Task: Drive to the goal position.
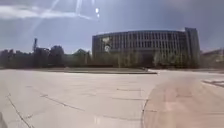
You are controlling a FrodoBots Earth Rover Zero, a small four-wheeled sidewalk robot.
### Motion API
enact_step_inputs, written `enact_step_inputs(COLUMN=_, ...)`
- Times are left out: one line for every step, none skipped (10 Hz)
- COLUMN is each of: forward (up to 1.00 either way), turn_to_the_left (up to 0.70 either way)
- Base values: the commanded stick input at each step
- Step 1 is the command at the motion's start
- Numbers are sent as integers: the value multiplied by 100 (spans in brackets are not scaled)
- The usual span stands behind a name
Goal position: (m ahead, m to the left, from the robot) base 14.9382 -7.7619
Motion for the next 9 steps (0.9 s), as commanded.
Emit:
enact_step_inputs(forward=70, turn_to_the_left=1)
enact_step_inputs(forward=70, turn_to_the_left=1)
enact_step_inputs(forward=70, turn_to_the_left=1)
enact_step_inputs(forward=70, turn_to_the_left=1)
enact_step_inputs(forward=70, turn_to_the_left=1)
enact_step_inputs(forward=70, turn_to_the_left=1)
enact_step_inputs(forward=70, turn_to_the_left=1)
enact_step_inputs(forward=70, turn_to_the_left=1)
enact_step_inputs(forward=70, turn_to_the_left=1)
